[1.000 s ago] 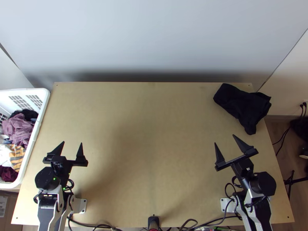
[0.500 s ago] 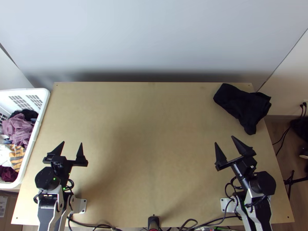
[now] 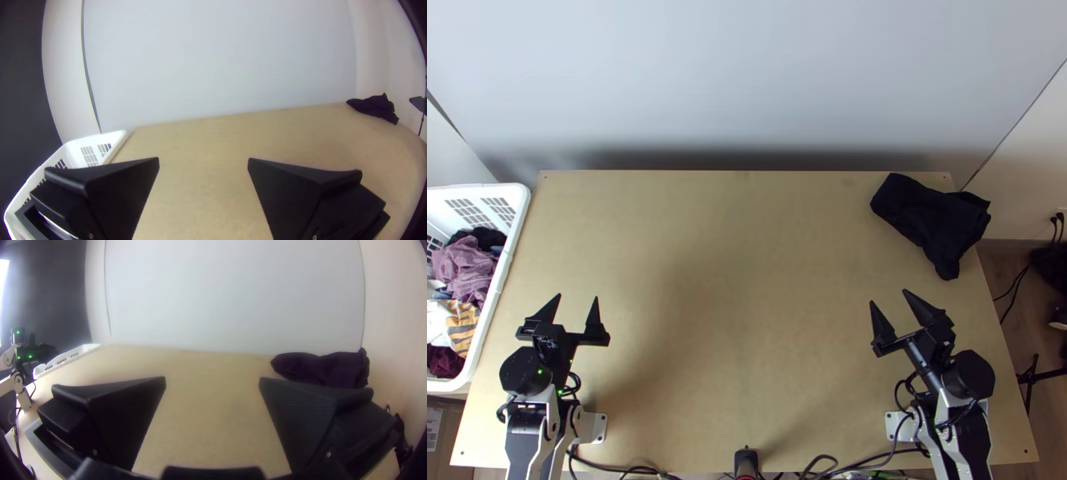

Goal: Fold the t-shirt

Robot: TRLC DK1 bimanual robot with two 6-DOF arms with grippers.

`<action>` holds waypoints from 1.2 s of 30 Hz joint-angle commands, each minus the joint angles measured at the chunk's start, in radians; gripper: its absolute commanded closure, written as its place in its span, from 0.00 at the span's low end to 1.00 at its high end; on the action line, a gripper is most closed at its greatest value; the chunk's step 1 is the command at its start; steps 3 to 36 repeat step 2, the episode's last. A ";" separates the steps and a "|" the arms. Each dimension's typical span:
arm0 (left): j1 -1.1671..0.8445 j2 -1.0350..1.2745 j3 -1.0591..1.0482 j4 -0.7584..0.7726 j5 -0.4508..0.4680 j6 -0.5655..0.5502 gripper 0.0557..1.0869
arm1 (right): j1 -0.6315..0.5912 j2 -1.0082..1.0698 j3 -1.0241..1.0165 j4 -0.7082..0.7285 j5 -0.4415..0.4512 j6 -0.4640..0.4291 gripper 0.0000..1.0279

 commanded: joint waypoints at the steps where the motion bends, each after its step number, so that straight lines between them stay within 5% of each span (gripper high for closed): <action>1: 0.000 0.000 0.001 0.000 0.000 -0.001 0.06 | -0.013 0.001 -0.001 -0.020 0.003 0.002 0.05; 36: 0.000 0.000 0.001 0.000 0.000 -0.001 0.06 | -0.016 0.001 -0.001 -0.020 0.005 0.002 0.05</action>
